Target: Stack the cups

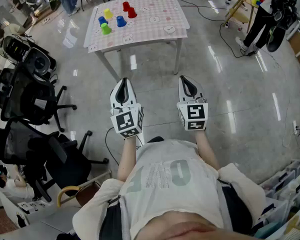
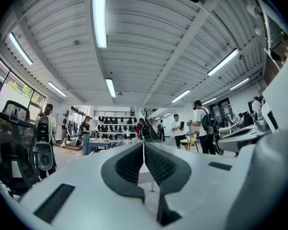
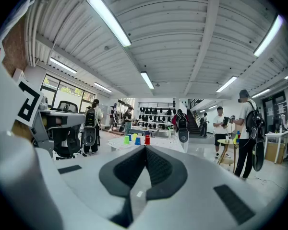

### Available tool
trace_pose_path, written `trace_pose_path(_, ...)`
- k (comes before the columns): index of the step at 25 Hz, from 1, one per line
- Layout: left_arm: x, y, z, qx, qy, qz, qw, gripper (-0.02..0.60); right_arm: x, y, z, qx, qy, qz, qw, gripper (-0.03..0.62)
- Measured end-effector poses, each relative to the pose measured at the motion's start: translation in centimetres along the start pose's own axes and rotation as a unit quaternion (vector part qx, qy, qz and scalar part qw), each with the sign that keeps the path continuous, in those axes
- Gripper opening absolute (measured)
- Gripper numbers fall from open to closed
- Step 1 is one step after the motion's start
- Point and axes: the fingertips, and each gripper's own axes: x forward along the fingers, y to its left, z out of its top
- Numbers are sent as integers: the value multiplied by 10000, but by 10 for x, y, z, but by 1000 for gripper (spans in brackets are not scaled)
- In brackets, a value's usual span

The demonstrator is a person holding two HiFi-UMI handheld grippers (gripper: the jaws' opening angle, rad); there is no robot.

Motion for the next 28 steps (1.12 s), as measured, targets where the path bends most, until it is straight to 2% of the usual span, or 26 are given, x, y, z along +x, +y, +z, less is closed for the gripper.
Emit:
trace_pose_path(9, 21, 5, -3, 23, 20, -14, 10000, 32, 22, -1, -3, 20, 62, 79, 9999, 28)
trace_pose_path(16, 33, 9, -12, -43, 120, -48, 9999, 32, 34, 1, -11, 456, 115, 289, 9985, 29)
trace_pose_path(20, 49, 14, -22, -127, 130, -60, 9998, 32, 51, 3, -20, 332, 260, 422, 9982, 29)
trace_pose_path(25, 111, 25, -22, -204, -122, -238, 9994, 32, 101, -5, -7, 479, -19, 564, 9973, 29)
trace_pose_path(28, 163, 33, -14, -145, -307, -354, 9988, 32, 142, -6, 6, 335, -178, 666, 9971, 29)
